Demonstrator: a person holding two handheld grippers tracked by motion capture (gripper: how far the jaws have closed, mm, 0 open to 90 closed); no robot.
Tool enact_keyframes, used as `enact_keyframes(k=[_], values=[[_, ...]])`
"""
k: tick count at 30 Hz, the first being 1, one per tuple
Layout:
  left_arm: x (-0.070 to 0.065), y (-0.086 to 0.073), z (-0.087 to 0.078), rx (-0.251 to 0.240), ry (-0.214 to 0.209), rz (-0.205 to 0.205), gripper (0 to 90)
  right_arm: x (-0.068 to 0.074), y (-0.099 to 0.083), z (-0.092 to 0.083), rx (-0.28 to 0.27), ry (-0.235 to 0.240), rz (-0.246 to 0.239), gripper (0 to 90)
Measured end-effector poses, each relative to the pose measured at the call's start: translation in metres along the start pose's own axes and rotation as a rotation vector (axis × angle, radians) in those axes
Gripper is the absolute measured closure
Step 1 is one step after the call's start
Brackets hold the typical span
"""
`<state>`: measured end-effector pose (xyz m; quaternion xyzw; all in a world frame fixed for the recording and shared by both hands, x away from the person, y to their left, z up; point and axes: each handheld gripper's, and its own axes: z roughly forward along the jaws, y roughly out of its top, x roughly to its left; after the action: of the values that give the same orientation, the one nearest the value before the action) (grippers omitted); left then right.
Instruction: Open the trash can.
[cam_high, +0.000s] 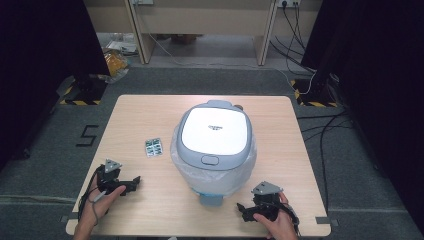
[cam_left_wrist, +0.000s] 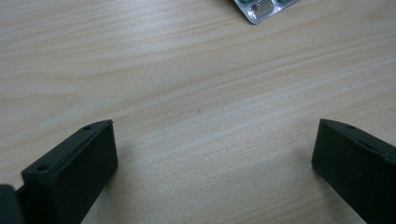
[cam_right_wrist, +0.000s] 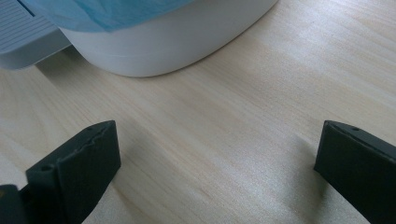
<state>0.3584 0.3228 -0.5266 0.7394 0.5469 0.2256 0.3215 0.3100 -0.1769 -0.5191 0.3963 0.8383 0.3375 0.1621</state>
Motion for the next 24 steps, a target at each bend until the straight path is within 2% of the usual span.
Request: enact_keyframes(k=[5, 7, 8, 9, 10, 11, 12, 13, 14, 15, 16, 17, 18, 20, 23, 24], values=[[0.0, 0.0, 0.0, -0.001, -0.005, -0.001, 0.0, -0.001, 0.0, 0.0, 0.0, 0.001, -0.003, 0.7], [-0.001, 0.0, -0.001, -0.005, -0.024, 0.014, 0.8, -0.001, 0.001, 0.0, -0.011, 0.001, -0.004, 5.8], [-0.001, 0.0, -0.001, -0.005, -0.024, 0.014, 2.8, -0.001, 0.001, 0.0, -0.011, 0.001, -0.004, 5.8], [-0.002, 0.0, -0.004, -0.007, -0.046, 0.038, 7.5, -0.002, 0.0, -0.002, -0.04, 0.024, -0.022, 20.6], [-0.002, 0.0, -0.004, -0.007, -0.046, 0.038, 16.9, -0.002, 0.0, -0.002, -0.04, 0.024, -0.022, 20.6], [-0.003, 0.002, -0.007, -0.015, -0.054, 0.044, 22.1, -0.003, 0.0, -0.004, -0.059, 0.046, -0.025, 13.8], [-0.005, 0.003, -0.01, -0.023, -0.057, 0.049, 22.1, -0.003, 0.0, -0.004, -0.059, 0.046, -0.025, 13.8], [-0.007, 0.005, -0.013, -0.029, -0.058, 0.05, 10.3, -0.002, 0.001, -0.006, -0.063, 0.038, -0.027, 17.6], [-0.009, 0.008, -0.017, -0.042, -0.067, 0.052, 15.3, -0.002, 0.002, -0.007, -0.071, 0.032, -0.022, 17.6], [-0.012, 0.01, -0.021, -0.059, -0.099, 0.053, 18.9, -0.001, 0.003, -0.008, -0.079, 0.027, -0.017, 14.9], [-0.016, 0.012, -0.025, -0.074, -0.133, 0.045, 14.0, 0.0, 0.005, -0.01, -0.086, 0.027, -0.019, 15.2], [-0.027, 0.017, -0.033, -0.105, -0.175, 0.052, 12.3, 0.0, 0.006, -0.011, -0.1, 0.03, -0.026, 15.6], [-0.027, 0.017, -0.033, -0.105, -0.175, 0.052, 16.5, 0.0, 0.006, -0.011, -0.1, 0.03, -0.026, 15.6], [-0.037, 0.02, -0.038, -0.113, -0.189, 0.083, 15.4, 0.002, 0.011, -0.016, -0.12, 0.032, -0.02, 15.3], [-0.059, 0.023, -0.038, -0.135, -0.252, 0.087, 14.0, 0.005, 0.016, -0.02, -0.147, 0.027, -0.013, 15.1], [-0.068, 0.023, -0.036, -0.131, -0.28, 0.105, 14.7, 0.007, 0.019, -0.023, -0.178, 0.031, -0.013, 15.1]])
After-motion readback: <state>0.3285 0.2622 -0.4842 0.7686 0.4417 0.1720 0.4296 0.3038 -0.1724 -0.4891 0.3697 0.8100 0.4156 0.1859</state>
